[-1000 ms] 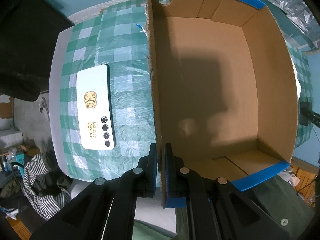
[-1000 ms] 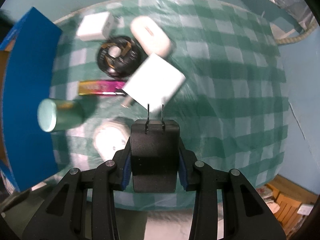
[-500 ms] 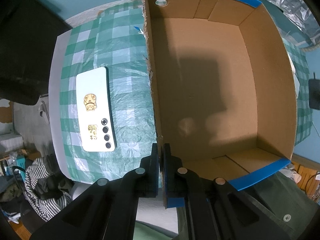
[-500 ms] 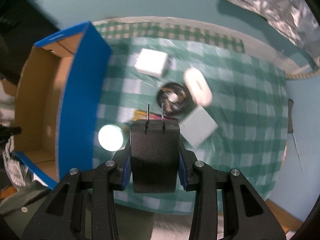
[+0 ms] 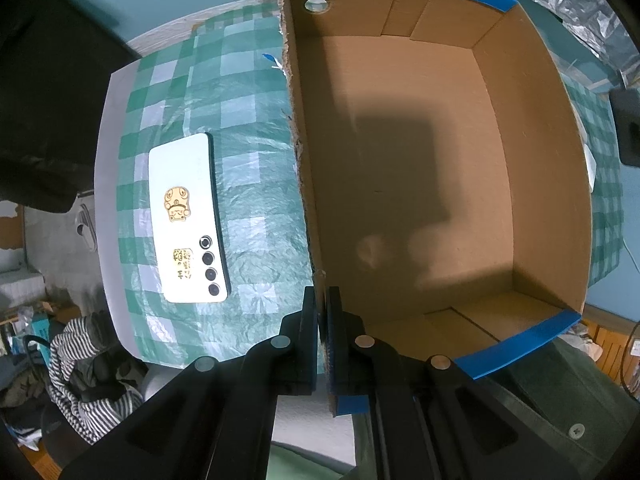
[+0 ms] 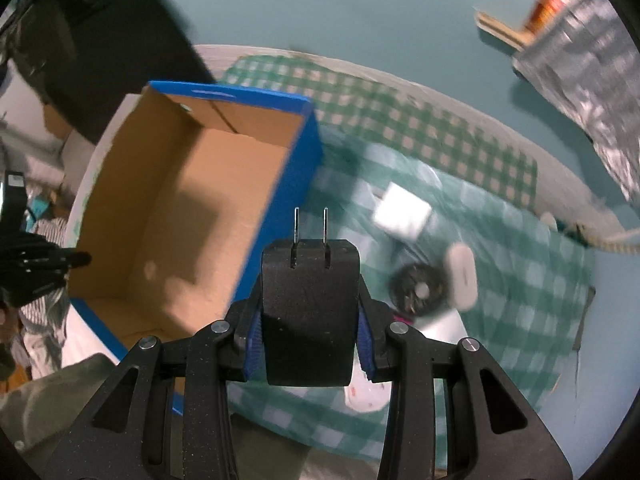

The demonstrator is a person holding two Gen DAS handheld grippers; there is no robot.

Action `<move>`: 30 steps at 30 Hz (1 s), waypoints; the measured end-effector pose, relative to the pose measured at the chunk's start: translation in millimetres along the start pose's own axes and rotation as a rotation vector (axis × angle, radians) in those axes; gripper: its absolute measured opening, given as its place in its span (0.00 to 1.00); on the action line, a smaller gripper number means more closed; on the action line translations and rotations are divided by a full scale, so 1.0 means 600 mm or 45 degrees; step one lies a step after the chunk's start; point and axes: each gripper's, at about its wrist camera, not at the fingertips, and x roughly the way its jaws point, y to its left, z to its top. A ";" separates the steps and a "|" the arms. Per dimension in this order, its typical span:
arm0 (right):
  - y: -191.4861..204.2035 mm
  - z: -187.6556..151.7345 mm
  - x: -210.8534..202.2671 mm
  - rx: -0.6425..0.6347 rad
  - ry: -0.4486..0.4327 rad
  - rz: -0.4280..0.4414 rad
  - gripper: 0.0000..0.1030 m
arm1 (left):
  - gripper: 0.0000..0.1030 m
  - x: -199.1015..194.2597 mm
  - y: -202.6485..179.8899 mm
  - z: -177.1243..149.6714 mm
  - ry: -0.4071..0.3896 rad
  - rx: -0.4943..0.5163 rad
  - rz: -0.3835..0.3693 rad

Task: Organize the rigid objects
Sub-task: 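Lower the black charger into the box and open the right tool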

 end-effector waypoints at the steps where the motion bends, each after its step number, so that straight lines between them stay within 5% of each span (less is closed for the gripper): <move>1: 0.010 0.009 0.000 -0.024 -0.001 0.004 0.36 | 0.03 0.000 0.000 0.000 0.000 0.000 -0.001; 16: 0.112 0.100 0.050 -0.252 0.022 0.031 0.36 | 0.04 0.001 0.004 -0.006 -0.002 0.004 -0.015; 30: 0.124 0.104 0.136 -0.293 0.161 0.009 0.36 | 0.04 0.006 0.009 -0.003 0.009 0.004 0.002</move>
